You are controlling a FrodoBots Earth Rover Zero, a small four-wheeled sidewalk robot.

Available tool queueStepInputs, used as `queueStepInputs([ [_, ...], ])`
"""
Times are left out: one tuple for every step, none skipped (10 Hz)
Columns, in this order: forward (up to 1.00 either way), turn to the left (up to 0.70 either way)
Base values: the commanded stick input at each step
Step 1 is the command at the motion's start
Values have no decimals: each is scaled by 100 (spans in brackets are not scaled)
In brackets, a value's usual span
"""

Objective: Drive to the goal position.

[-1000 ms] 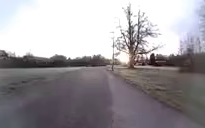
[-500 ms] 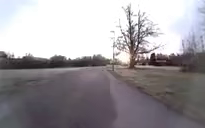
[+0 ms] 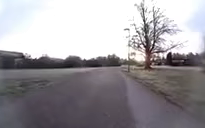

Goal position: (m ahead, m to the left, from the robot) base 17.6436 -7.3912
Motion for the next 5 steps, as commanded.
queueStepInputs([
  [100, 0],
  [100, 0],
  [100, 0],
  [100, 0],
  [100, 0],
])
